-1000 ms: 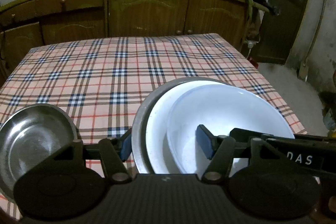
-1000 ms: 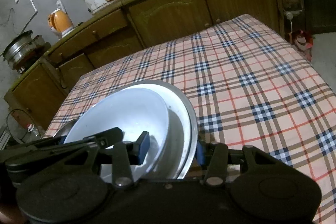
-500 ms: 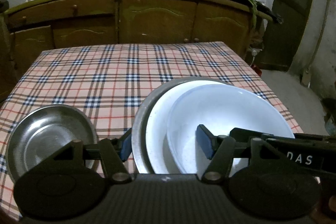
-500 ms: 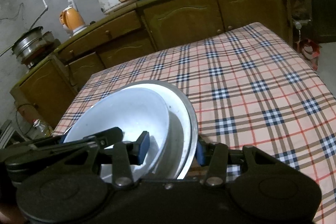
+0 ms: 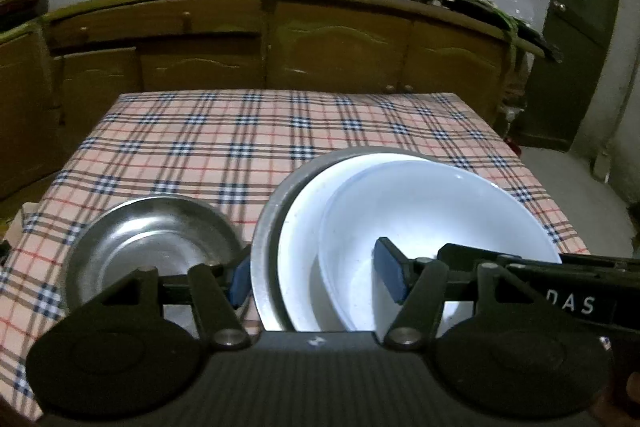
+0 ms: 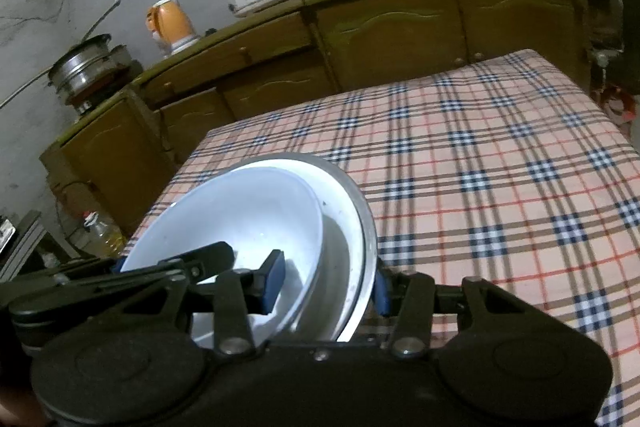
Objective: Organize plates and bowls
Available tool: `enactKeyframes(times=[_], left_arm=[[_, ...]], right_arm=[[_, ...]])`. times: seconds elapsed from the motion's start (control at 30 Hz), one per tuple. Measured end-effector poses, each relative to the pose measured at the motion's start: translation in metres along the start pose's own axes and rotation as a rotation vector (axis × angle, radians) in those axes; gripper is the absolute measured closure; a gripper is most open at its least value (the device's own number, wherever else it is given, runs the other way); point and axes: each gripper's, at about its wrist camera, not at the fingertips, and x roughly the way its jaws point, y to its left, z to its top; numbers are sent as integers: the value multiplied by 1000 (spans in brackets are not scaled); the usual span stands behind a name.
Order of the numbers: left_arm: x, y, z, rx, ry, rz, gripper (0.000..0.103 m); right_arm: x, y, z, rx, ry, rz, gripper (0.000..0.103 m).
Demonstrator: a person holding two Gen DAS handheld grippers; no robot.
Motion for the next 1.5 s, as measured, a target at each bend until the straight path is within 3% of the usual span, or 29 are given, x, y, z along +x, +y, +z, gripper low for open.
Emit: enactKeyframes(times=[0.87, 1.5], left_arm=[[-32, 100, -6, -103, -18, 128, 39], [-19, 142, -13, -124, 14, 150, 39]], right_arm=[[55, 115, -6, -114, 58, 120, 48], [94, 147, -16, -126, 103, 135, 48]])
